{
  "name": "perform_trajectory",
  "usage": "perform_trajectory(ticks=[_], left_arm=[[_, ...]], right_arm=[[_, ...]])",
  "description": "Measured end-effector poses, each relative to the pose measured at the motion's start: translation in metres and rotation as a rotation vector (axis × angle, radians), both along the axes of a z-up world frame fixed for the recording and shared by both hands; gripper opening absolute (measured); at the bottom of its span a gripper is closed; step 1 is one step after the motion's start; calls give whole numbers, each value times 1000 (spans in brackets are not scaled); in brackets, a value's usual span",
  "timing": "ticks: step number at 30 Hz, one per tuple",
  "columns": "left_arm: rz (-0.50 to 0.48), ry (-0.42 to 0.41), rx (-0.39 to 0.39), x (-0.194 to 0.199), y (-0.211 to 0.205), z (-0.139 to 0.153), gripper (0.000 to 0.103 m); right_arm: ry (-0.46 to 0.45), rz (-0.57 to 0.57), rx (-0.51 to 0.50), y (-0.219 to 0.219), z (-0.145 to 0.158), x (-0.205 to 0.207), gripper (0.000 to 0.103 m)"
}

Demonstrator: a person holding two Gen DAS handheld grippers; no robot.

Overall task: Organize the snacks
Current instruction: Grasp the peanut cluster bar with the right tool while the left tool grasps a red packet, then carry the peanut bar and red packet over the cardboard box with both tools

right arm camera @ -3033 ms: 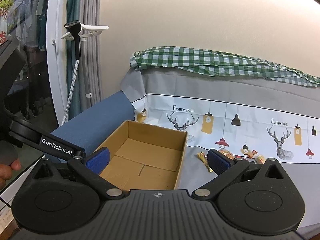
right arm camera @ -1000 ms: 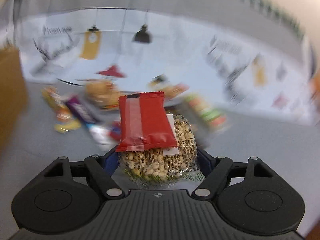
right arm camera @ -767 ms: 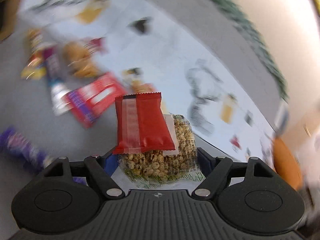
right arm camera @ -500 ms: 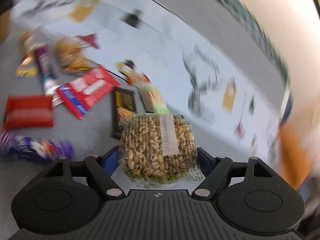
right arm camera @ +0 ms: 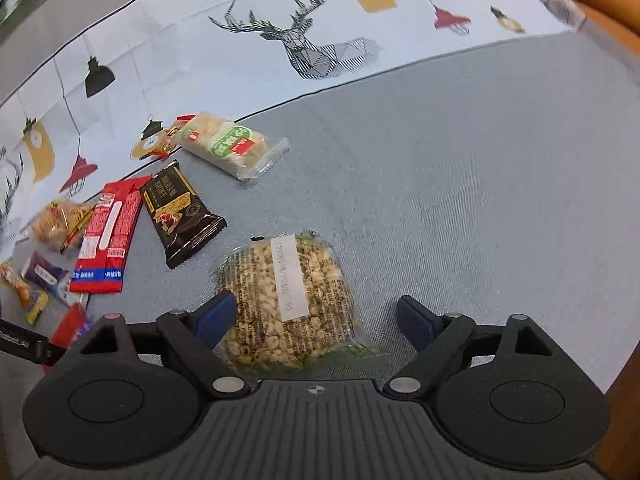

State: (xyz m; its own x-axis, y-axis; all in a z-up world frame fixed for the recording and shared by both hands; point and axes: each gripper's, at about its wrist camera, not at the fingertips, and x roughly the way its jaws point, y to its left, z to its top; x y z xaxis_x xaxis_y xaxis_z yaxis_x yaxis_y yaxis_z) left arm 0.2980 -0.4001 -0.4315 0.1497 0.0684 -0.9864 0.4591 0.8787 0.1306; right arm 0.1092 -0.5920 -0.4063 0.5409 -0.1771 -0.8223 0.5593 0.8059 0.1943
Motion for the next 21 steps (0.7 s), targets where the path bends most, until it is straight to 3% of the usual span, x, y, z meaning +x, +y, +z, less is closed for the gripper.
perform_trajectory(ticks=[4, 8, 11, 12, 14, 16, 19, 21], left_arm=[[-102, 65, -3, -9, -14, -16, 103], [-63, 94, -52, -1, -8, -20, 103], [-35, 99, -43, 8, -4, -20, 102], [-14, 94, -40, 15, -2, -18, 96], [58, 69, -88, 25, 5, -4, 56], [104, 79, -158, 35, 16, 9, 55], [115, 3, -170, 36, 29, 32, 55], [143, -2, -205, 31, 40, 52, 55]], right_arm=[[-3, 3, 37, -7, -2, 2, 97], [18, 25, 23, -4, -3, 6, 102], [39, 40, 0, -1, -6, 13, 103], [49, 58, -15, 2, -7, 17, 102], [54, 90, -51, 9, -4, 20, 82], [45, 91, -77, 13, 1, 19, 82], [-17, 51, -55, 10, 10, 8, 82], [-50, 21, -70, 11, 22, 1, 82]])
